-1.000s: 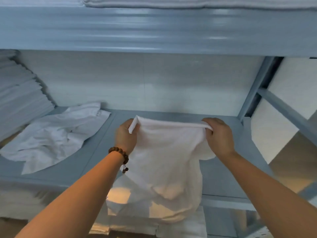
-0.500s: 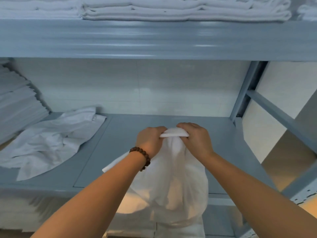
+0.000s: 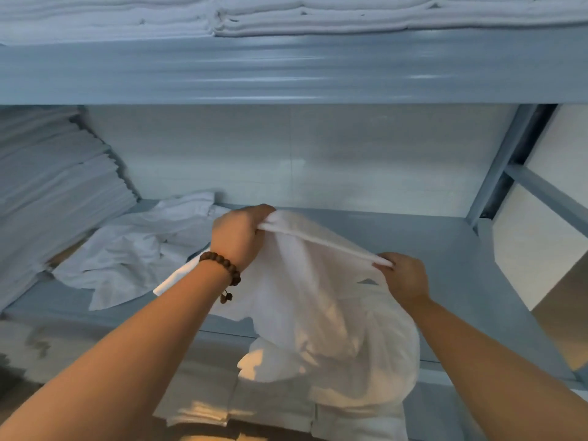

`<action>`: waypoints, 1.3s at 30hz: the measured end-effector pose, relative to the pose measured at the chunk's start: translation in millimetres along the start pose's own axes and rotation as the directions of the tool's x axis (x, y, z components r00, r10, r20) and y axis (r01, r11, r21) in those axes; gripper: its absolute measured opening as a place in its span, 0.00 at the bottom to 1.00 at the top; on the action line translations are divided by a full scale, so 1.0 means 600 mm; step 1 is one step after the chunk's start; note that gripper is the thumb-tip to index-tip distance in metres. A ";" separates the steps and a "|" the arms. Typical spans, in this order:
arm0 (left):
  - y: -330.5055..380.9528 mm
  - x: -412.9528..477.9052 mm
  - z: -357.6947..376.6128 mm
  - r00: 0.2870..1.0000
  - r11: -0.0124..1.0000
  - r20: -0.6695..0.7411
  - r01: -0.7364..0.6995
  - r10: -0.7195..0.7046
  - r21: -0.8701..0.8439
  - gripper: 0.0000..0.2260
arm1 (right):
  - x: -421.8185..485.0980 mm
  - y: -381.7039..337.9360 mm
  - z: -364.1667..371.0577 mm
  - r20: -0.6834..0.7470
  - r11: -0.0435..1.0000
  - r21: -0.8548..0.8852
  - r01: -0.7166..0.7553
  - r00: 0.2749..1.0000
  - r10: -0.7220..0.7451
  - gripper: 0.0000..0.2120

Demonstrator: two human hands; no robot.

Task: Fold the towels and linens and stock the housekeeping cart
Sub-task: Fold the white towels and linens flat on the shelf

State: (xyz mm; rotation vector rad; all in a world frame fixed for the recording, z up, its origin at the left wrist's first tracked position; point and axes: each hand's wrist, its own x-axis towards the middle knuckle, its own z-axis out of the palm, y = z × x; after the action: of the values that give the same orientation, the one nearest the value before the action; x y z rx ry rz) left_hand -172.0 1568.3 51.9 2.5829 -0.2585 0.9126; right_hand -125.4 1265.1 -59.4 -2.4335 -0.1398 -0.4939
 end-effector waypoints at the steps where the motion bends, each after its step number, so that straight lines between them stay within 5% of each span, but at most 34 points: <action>1: -0.015 -0.002 -0.013 1.000 1.000 0.002 -0.001 0.001 0.021 0.20 | 0.007 0.000 -0.007 -0.019 1.000 -0.011 0.004 1.000 -0.004 0.06; 12: -0.073 0.015 -0.100 0.995 0.971 0.084 -0.075 0.057 0.229 0.12 | -0.010 -0.098 -0.149 -0.293 0.978 -0.201 0.063 0.948 -0.121 0.09; 19: -0.048 -0.027 -0.149 0.996 0.979 0.055 -0.074 0.065 0.189 0.05 | -0.060 -0.151 -0.218 -0.236 0.870 -0.492 0.033 0.957 -0.170 0.04; 22: -0.004 -0.039 -0.169 0.998 0.986 0.029 -0.068 0.064 0.153 0.06 | -0.093 -0.152 -0.230 -0.201 0.835 -0.550 -0.003 0.971 -0.128 0.11; 25: 0.056 -0.048 -0.189 0.996 0.988 0.019 -0.085 0.083 0.128 0.07 | -0.149 -0.142 -0.227 -0.202 0.869 -0.494 -0.019 0.975 -0.093 0.15; 29: 0.133 -0.065 -0.213 0.992 0.985 0.041 -0.123 0.118 0.119 0.09 | -0.225 -0.146 -0.198 -0.165 0.951 -0.307 0.036 0.982 -0.090 0.05; 33: 0.143 -0.090 -0.251 0.992 0.979 0.039 -0.124 0.119 0.165 0.09 | -0.256 -0.165 -0.214 -0.176 0.990 -0.140 0.013 0.984 -0.038 0.09; 39: 0.112 -0.104 -0.323 0.993 0.967 -0.024 -0.110 0.118 0.230 0.09 | -0.242 -0.242 -0.294 -0.326 0.951 -0.259 0.170 0.911 -0.251 0.10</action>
State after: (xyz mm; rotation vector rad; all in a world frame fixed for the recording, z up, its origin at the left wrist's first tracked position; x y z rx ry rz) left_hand -348.9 1590.7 170.4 2.7814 -0.3108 1.0883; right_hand -346.7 1274.1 96.2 -2.5109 -0.2039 -1.0943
